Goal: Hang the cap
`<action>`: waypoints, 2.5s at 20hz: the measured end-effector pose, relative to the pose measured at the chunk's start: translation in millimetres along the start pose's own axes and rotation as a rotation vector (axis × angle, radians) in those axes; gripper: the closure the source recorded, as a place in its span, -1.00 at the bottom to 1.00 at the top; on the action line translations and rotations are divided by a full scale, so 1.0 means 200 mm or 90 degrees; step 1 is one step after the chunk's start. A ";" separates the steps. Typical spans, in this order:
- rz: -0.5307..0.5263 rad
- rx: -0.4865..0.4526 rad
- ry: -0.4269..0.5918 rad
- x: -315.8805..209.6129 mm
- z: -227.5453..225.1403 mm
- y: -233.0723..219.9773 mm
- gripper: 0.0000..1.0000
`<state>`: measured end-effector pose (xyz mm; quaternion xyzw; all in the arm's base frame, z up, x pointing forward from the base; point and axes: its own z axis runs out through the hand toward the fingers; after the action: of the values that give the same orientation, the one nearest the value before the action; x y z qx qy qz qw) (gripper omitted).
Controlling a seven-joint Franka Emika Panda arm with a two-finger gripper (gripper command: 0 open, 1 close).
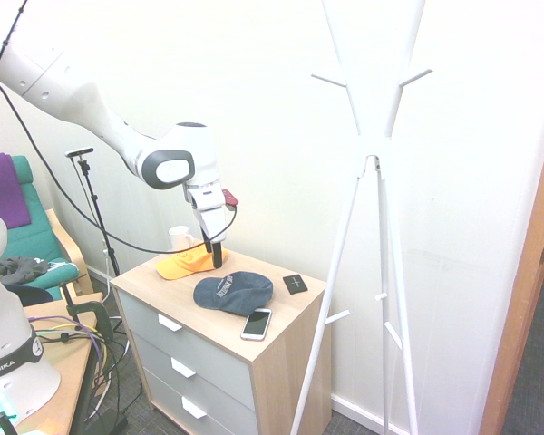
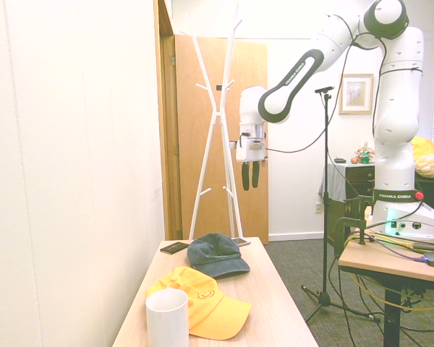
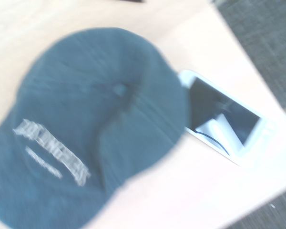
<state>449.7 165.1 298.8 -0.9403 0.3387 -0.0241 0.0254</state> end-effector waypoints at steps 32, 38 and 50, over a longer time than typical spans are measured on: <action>-0.051 -0.016 0.009 0.04 0.76 -0.32 1.00; -0.045 -0.020 0.009 0.06 0.78 -0.30 1.00; -0.045 -0.012 0.012 0.05 0.77 -0.30 1.00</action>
<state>506.4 209.9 148.6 -0.9515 0.3057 -0.0308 0.0121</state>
